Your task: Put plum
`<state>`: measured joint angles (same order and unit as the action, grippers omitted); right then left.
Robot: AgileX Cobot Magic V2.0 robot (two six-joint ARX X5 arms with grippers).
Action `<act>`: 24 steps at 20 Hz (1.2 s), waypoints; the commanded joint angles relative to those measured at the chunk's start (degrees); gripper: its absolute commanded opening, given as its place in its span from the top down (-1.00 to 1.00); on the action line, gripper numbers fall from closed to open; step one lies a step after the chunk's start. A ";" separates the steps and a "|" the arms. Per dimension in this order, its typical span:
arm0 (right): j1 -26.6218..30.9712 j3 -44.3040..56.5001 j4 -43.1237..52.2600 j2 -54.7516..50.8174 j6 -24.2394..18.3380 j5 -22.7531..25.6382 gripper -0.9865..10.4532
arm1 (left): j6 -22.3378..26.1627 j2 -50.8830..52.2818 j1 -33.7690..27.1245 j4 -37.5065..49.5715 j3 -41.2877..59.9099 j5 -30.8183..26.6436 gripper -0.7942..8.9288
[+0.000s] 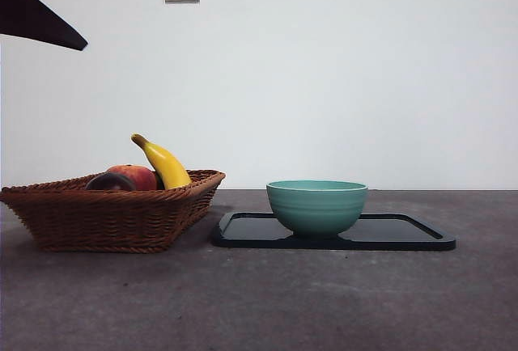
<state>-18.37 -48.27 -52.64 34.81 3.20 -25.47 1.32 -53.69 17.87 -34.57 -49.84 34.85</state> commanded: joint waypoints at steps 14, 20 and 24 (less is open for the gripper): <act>-0.24 -0.37 0.11 0.33 0.87 0.04 0.48 | 3.17 1.31 0.26 -9.99 -0.57 3.30 -0.06; -0.24 -0.42 4.28 3.96 10.40 0.50 0.45 | 3.17 1.31 0.26 -9.99 -0.57 3.30 -0.06; -0.22 -2.45 10.58 14.05 12.74 3.52 0.44 | 3.17 1.31 0.26 -10.01 -0.57 3.30 -0.06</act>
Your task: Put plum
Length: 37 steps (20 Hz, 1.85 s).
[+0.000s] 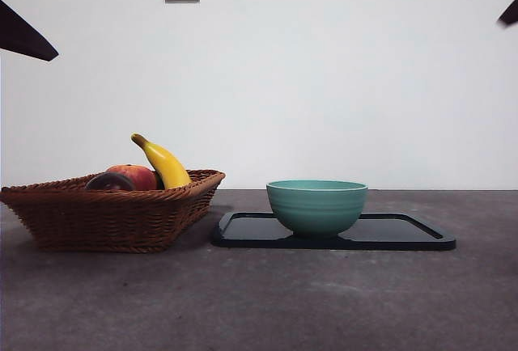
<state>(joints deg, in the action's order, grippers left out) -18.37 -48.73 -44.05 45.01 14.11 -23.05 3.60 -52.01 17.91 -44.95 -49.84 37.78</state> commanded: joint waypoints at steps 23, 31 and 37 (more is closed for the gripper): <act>-0.26 -26.82 13.99 60.98 -1.25 8.52 0.33 | 0.90 -0.37 0.22 0.42 -0.57 0.35 -0.06; -0.26 -26.82 15.52 62.90 -1.27 8.31 0.75 | 0.90 -0.37 0.22 0.35 -0.57 0.37 -0.06; -0.26 -27.56 16.37 62.69 -1.01 8.02 0.80 | 0.90 -0.37 0.22 0.31 -0.57 0.37 -0.06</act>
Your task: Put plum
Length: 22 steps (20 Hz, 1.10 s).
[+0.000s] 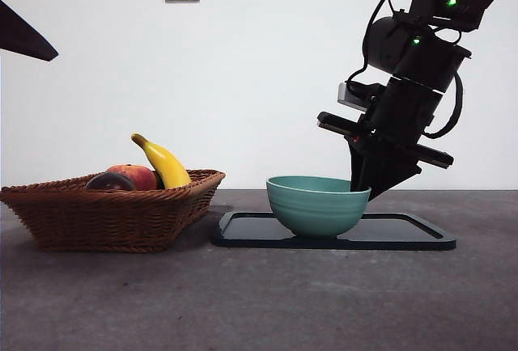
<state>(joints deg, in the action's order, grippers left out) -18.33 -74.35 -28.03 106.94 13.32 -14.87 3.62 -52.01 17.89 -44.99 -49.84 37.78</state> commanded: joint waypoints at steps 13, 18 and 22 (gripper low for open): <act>-0.83 -2.60 -15.67 -28.17 -5.64 -0.11 0.80 | 0.90 -0.37 0.22 -0.22 -0.57 0.37 -0.06; -2.80 -2.45 -24.68 -38.34 -7.43 -0.02 0.80 | 0.92 -0.37 0.24 -0.22 -0.57 0.37 -0.06; -4.33 -0.39 -25.38 -41.27 -7.43 0.11 0.80 | 0.92 -0.37 0.24 -0.24 -0.57 0.37 -0.06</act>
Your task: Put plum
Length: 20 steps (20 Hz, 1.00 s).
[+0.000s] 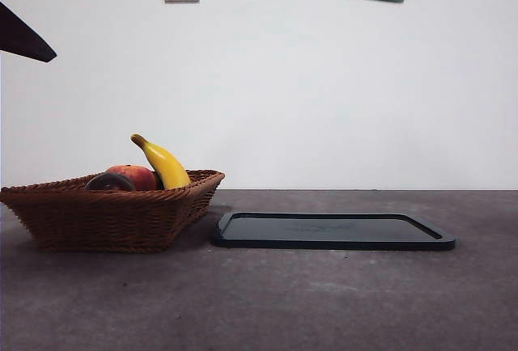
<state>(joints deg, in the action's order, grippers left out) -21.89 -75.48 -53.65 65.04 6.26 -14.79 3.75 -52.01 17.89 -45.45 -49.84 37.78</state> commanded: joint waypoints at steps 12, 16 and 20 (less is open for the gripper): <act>-7.41 27.28 20.90 3.87 5.22 -0.17 0.80 | 0.76 -0.37 0.24 0.24 -0.57 0.37 -0.06; -9.35 27.91 24.35 10.12 5.33 -0.13 0.80 | 0.76 -0.37 0.24 0.22 -0.57 0.37 -0.06; -10.64 27.91 27.08 15.69 5.35 0.20 0.80 | 0.76 -0.37 0.24 0.17 -0.57 0.37 -0.06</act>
<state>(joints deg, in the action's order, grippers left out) -32.03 -47.13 -27.14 80.09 10.94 -14.70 3.75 -52.01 17.89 -45.47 -49.84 37.78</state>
